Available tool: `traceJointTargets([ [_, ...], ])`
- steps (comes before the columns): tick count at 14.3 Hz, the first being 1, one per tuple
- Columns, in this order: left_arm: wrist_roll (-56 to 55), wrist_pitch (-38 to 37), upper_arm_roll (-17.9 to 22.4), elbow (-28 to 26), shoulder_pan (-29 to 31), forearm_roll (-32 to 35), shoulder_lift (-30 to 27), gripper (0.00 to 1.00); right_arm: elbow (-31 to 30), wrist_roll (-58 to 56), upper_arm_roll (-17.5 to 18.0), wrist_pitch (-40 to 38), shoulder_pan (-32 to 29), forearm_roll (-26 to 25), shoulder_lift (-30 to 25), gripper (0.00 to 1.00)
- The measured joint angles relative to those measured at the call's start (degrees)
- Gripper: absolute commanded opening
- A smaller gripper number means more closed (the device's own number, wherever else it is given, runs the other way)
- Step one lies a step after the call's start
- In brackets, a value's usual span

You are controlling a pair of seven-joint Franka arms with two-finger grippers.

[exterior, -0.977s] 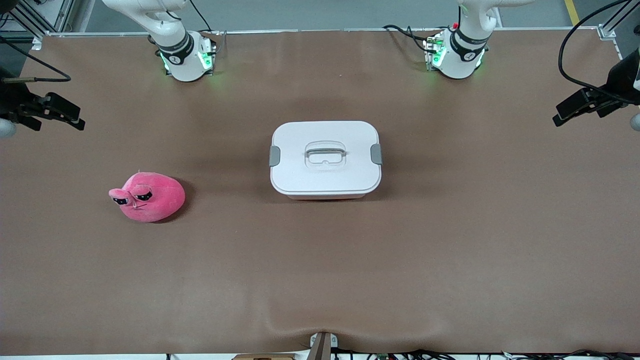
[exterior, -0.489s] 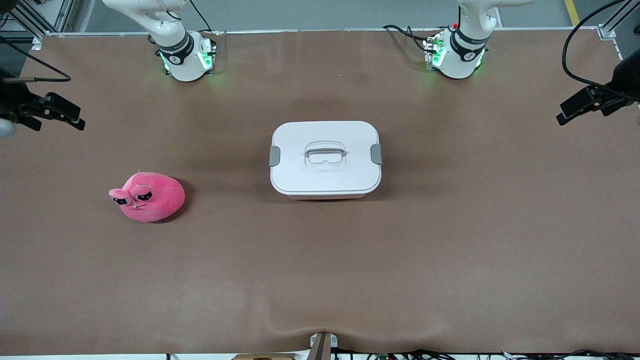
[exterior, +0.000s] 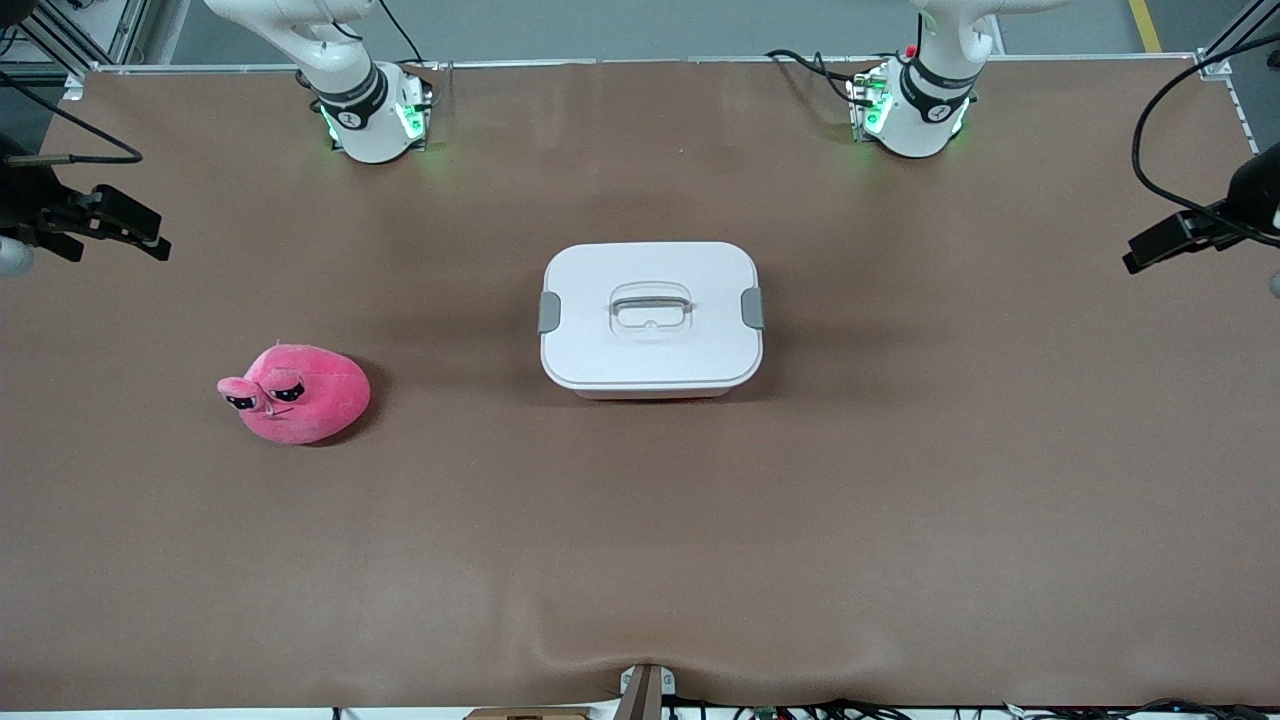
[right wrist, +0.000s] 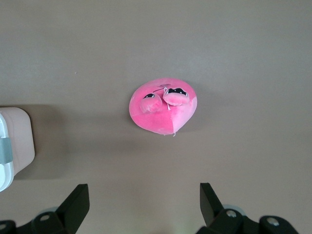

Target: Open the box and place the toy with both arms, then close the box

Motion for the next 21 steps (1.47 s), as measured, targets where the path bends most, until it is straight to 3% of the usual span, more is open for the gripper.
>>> traceJointTargets([
  [10,-1.6,0.3,0.1,2.8,-0.2,0.0,3.9,1.0,0.0,0.0,0.1,1.0,2.6,0.0,4.3,1.0],
  [16,-14.4,0.3,-1.0,2.8,-1.4,-1.1,5.7,1.0,1.7,0.0,0.2,2.0,4.4,-0.3,10.3,1.0],
  [21,-31.9,0.3,-3.2,3.1,-5.8,-1.8,5.9,1.0,2.5,0.0,0.2,2.6,4.7,-2.7,11.6,1.0],
])
